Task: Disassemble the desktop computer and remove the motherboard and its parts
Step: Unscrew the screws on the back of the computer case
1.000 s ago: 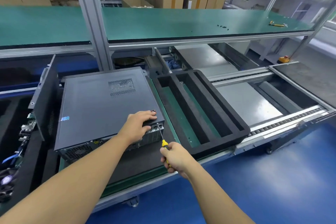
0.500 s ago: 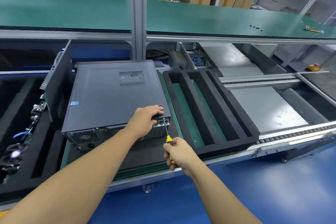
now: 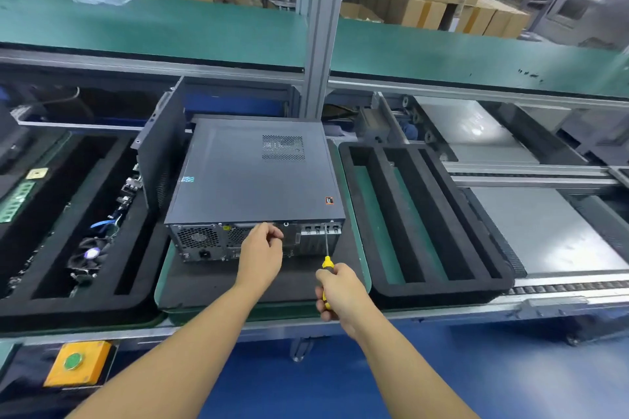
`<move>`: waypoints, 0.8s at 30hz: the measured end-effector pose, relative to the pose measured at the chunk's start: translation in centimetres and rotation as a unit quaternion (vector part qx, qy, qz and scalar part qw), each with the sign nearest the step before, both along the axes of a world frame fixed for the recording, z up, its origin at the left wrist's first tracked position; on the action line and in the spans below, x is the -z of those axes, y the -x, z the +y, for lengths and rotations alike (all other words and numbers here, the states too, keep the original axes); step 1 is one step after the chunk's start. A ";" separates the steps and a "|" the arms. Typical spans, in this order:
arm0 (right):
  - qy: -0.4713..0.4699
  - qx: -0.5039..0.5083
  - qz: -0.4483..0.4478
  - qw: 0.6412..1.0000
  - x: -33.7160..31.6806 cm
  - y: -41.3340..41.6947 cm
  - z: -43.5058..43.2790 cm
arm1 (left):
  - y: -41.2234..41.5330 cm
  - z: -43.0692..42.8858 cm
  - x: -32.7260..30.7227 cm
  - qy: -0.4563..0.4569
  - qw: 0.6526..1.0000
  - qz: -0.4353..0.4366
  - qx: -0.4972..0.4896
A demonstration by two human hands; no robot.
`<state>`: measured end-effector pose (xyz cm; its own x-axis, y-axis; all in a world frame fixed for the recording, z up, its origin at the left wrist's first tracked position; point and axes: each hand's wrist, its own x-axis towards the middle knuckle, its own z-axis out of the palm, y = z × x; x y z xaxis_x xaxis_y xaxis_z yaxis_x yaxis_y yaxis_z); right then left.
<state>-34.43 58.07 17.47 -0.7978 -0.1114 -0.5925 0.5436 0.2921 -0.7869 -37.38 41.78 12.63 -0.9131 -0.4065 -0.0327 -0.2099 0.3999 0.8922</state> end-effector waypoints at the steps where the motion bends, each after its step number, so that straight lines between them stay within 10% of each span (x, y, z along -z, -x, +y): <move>1: 0.002 0.000 0.000 1.000 -0.1 -0.2 0.0 | -0.3 0.0 0.1 -0.008 1.000 -0.007 0.002; 18: 0.023 -0.001 0.004 1.000 -0.6 -2.4 4.1 | -2.2 5.2 -1.4 -0.059 0.997 -0.017 0.038; 24: -0.005 0.003 0.033 0.999 0.1 -1.3 3.8 | 0.7 6.6 -1.7 -0.281 0.949 -0.129 0.066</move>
